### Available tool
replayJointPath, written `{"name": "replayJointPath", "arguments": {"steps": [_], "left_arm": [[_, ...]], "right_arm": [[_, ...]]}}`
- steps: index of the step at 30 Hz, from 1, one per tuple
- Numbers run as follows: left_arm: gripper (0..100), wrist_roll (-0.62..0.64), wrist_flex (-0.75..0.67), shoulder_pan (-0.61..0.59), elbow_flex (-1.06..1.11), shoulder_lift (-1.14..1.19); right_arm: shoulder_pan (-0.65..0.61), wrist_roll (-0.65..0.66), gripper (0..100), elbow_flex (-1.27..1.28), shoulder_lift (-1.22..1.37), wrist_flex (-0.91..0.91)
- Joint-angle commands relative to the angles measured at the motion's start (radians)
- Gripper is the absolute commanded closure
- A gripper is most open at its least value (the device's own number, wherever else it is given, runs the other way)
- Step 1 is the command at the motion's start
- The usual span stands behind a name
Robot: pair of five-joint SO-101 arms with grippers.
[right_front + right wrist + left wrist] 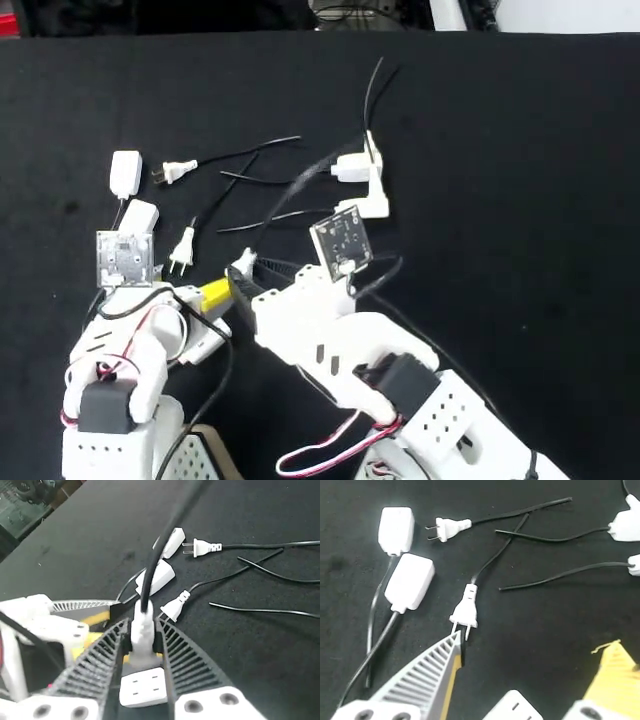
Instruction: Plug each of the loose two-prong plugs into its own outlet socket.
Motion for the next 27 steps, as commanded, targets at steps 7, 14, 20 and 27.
{"name": "replayJointPath", "arguments": {"steps": [7,14,20,27], "left_arm": [[59,0.020,-0.031,-0.058,-0.068,-0.011],[59,0.015,-0.026,-0.064,-0.068,-0.011],[59,-0.057,-0.021,-0.065,-0.081,-0.009],[59,-0.057,0.192,-0.087,-0.292,0.003]], "right_arm": [[-0.032,0.038,98.7,-0.099,0.015,0.140],[-0.026,0.061,98.7,-0.120,0.015,0.163],[0.121,0.130,98.7,-0.191,0.018,0.199],[0.252,0.219,98.7,-0.291,0.162,0.267]]}}
